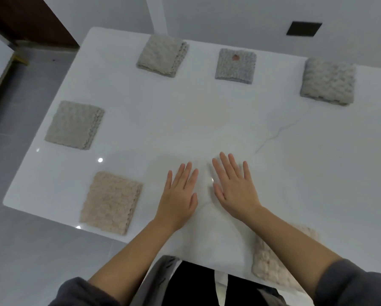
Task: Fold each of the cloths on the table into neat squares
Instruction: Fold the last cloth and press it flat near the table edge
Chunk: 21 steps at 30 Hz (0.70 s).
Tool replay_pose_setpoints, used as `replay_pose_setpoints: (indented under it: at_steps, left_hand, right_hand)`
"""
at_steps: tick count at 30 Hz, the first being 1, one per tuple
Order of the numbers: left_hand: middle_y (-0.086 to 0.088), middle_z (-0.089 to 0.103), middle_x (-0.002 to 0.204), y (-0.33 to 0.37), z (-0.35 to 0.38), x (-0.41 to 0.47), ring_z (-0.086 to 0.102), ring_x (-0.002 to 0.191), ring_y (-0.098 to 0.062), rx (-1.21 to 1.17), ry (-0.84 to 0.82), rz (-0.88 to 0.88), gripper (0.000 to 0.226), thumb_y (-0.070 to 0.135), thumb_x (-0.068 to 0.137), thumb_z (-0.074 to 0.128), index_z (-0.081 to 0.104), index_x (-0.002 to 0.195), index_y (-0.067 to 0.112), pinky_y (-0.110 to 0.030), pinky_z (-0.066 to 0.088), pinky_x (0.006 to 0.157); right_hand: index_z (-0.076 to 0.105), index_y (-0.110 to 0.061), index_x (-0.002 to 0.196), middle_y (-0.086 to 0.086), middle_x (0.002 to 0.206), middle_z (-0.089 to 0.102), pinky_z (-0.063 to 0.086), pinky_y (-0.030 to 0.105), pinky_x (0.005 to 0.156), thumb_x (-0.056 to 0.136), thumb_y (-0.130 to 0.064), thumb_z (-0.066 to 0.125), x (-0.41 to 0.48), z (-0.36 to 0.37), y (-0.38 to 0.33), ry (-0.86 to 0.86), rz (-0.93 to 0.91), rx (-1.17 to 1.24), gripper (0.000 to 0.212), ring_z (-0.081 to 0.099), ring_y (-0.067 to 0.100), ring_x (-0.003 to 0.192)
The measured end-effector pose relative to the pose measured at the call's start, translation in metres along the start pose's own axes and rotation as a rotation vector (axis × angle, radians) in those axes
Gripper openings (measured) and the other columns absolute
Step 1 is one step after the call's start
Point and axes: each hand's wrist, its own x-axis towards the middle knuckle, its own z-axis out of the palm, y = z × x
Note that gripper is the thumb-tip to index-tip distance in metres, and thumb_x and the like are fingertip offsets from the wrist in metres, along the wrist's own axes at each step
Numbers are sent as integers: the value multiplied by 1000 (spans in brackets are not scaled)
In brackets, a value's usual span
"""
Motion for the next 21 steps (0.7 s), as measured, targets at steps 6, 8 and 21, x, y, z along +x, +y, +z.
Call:
replay_pose_setpoints:
  at_steps: [6,8,21]
  left_hand:
    - [-10,19,161,28,3,-1,11,150,-24,-28,32,15,59,27,96,29,24,152,8,-49,12,121]
    - [-10,21,160,39,5,-5,12,150,-23,-63,46,6,58,26,96,30,28,151,8,-48,13,121]
    - [-4,13,163,186,66,-69,9,150,-22,-154,237,-56,61,28,97,35,16,154,18,-45,6,121]
  right_hand:
    - [26,-14,154,11,160,21,17,55,117,98,-41,24,-14,-8,18,-3,13,1,62,17,31,148]
    - [27,-14,153,11,160,23,20,56,116,98,-41,24,-18,-10,24,-15,-4,-5,61,19,31,148]
    - [11,-20,155,7,164,6,9,54,119,99,-42,19,-162,-19,137,54,-147,61,61,3,28,151]
